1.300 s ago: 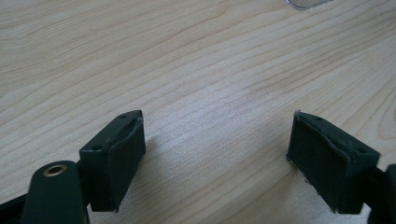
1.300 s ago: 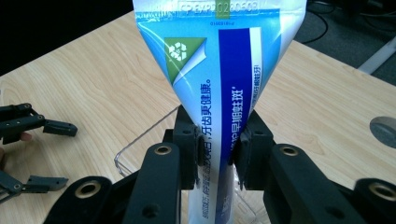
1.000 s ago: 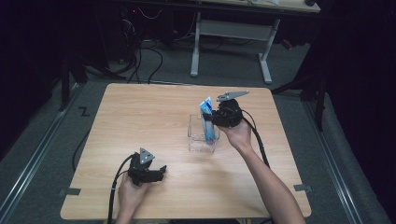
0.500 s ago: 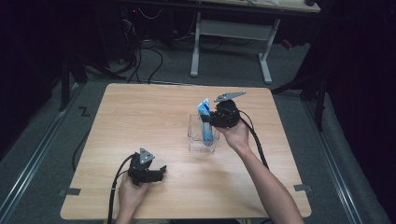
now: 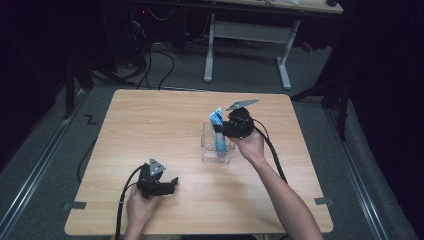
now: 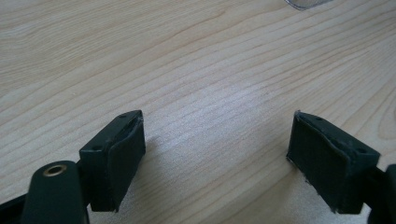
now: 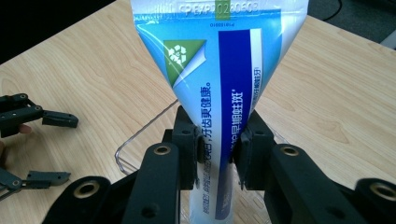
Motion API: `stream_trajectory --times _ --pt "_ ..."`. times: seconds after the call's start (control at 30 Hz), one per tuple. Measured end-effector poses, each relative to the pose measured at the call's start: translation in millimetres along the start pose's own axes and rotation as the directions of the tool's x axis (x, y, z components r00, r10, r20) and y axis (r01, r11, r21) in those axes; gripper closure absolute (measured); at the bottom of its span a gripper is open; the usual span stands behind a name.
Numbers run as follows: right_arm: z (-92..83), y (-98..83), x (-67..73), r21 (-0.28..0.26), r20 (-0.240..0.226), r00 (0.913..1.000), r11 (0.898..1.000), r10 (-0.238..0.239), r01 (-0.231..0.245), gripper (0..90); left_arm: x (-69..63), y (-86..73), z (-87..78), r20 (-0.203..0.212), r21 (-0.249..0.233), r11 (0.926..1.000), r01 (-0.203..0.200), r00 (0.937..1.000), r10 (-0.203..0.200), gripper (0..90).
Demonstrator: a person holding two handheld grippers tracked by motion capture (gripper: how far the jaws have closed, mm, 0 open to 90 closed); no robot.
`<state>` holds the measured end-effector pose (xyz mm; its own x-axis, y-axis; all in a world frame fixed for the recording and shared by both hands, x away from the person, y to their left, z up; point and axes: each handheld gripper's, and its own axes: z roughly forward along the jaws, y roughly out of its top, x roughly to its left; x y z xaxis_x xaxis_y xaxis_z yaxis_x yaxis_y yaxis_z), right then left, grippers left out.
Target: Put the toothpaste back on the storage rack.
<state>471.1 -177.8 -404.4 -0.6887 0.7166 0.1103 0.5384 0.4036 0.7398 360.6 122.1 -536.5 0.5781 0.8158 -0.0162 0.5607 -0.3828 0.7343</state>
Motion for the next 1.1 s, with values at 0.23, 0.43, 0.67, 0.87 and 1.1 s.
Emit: stream_trajectory --times 0.23,0.43,0.67,0.87,1.1 --pt "3.6 0.8 1.3 0.003 -0.002 1.0 1.0 -0.002 0.002 72.1 0.0 0.0 0.0 0.0 0.0 1.0 0.0 1.0 0.0 19.2" --pt "7.6 1.5 -0.8 -0.005 -0.008 0.9999 1.0 0.012 -0.012 71.8 -0.1 0.0 0.0 -0.001 0.0 1.0 0.0 1.0 0.0 19.2" --pt "13.6 3.9 0.2 -0.004 -0.003 1.0 1.0 0.008 -0.008 71.6 -0.1 0.0 0.0 -0.001 0.0 1.0 0.001 1.0 -0.001 19.2" --pt "17.5 5.7 1.3 -0.002 0.006 1.0 1.0 0.002 -0.002 71.5 0.0 0.0 -0.1 -0.001 0.001 1.0 -0.001 1.0 0.001 19.2" --pt "25.2 10.4 7.9 0.011 0.017 0.9996 1.0 -0.02 0.02 71.5 0.1 0.0 0.0 0.0 0.001 1.0 0.0 1.0 0.0 19.2"
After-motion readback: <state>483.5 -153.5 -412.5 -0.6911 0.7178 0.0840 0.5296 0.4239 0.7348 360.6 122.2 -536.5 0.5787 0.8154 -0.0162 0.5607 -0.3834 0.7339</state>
